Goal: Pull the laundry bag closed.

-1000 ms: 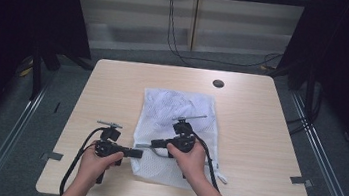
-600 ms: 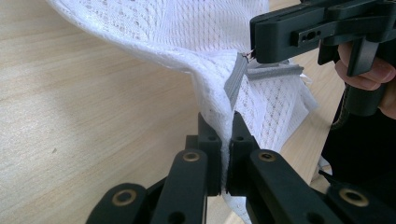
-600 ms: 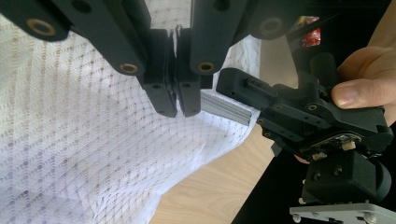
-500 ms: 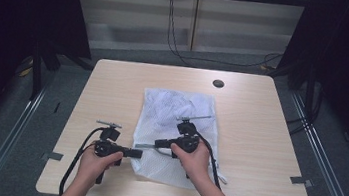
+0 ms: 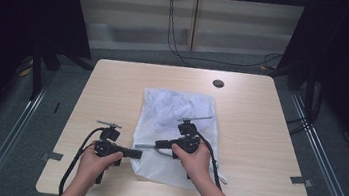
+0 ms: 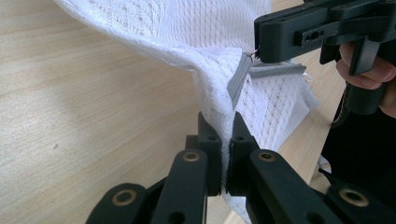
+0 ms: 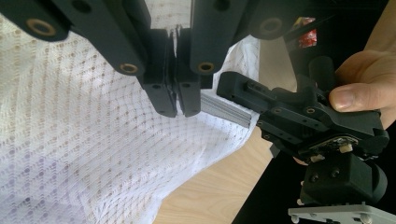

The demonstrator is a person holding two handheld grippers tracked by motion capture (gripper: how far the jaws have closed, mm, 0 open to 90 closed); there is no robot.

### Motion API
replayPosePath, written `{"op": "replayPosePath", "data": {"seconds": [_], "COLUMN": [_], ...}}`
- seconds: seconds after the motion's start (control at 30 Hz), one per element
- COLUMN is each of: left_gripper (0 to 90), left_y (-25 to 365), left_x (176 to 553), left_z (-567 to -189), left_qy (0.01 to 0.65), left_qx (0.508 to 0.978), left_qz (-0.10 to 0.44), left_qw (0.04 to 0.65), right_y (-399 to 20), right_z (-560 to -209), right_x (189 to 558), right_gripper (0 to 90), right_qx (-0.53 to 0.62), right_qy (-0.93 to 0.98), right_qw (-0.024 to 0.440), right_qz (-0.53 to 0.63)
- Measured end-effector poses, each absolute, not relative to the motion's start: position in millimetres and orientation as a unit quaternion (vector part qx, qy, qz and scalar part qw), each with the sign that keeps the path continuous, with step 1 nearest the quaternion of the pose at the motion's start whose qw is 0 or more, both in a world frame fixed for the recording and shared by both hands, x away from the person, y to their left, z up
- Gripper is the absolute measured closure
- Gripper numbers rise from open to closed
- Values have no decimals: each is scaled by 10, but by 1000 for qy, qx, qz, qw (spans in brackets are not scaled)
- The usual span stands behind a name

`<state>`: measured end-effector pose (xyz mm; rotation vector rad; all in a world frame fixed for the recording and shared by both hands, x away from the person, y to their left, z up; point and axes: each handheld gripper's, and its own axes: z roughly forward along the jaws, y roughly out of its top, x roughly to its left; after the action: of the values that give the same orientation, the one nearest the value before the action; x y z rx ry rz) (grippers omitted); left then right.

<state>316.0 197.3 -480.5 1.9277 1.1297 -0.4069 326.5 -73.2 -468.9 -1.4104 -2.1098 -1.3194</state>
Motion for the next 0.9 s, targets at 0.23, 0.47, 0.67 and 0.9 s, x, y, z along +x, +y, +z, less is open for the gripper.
{"op": "replayPosePath", "data": {"seconds": [0.23, 0.47, 0.67, 0.9], "left_gripper": [880, 879, 880, 880], "left_y": [1978, 1981, 1983, 2011], "left_x": [3163, 3160, 3158, 3165], "left_z": [-4807, -4803, -4801, -4798], "left_qy": [447, 447, 446, 448], "left_qx": [775, 774, 775, 776], "left_qz": [-161, -165, -166, -164], "left_qw": [416, 417, 416, 414], "right_y": [-727, -730, -732, -754], "right_z": [-4693, -4690, -4695, -4699], "right_x": [3260, 3256, 3256, 3259], "right_gripper": [871, 871, 871, 871], "right_qx": [-486, -486, -486, -487], "right_qy": [-734, -733, -732, -735], "right_qw": [140, 143, 143, 138], "right_qz": [-453, -454, -455, -451]}}
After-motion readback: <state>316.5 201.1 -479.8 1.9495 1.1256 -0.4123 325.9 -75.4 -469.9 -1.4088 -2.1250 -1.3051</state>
